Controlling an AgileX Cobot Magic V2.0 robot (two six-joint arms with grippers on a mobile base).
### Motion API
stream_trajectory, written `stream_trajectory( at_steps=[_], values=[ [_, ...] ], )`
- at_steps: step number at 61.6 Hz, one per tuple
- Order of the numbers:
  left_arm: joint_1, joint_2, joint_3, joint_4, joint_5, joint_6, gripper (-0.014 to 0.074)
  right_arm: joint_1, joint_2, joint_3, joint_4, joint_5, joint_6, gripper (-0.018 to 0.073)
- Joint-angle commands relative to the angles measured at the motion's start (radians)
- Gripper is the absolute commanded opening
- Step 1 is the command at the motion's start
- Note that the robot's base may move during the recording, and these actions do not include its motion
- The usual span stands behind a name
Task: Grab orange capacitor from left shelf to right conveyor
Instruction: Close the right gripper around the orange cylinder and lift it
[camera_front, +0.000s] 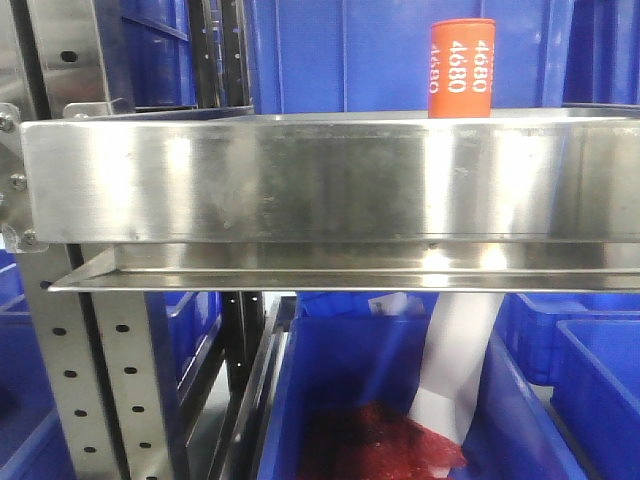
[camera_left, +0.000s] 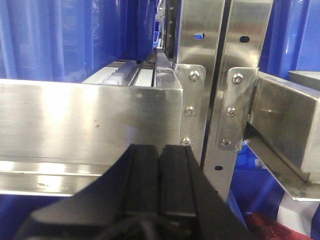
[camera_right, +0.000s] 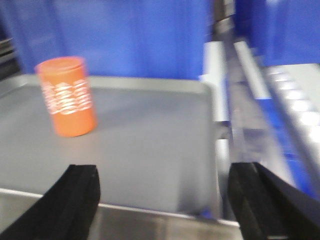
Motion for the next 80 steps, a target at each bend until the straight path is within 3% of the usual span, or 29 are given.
stream_trajectory(
  at_steps=[1, 19, 48, 74, 80],
  values=[
    [-0.006, -0.012, -0.004, -0.002, -0.089, -0.002, -0.0127, 0.058, 0.069, -0.042, 0.004, -0.185, -0.001, 0.0622],
    [-0.006, -0.012, -0.004, -0.002, -0.089, -0.002, -0.0127, 0.184, 0.343, -0.097, 0.004, -0.464, -0.001, 0.0622],
    [-0.006, -0.012, -0.004, -0.002, -0.089, -0.002, -0.0127, 0.215, 0.676, -0.334, 0.004, -0.56, 0.011, 0.0622],
    [-0.006, -0.012, -0.004, -0.002, -0.089, -0.002, -0.0127, 0.214, 0.868, -0.347, 0.004, -0.748, 0.011, 0.0621],
    [-0.006, -0.012, -0.004, -0.002, -0.089, -0.002, -0.0127, 0.207, 0.886, -0.35, 0.004, -0.762, 0.011, 0.0587]
  ],
)
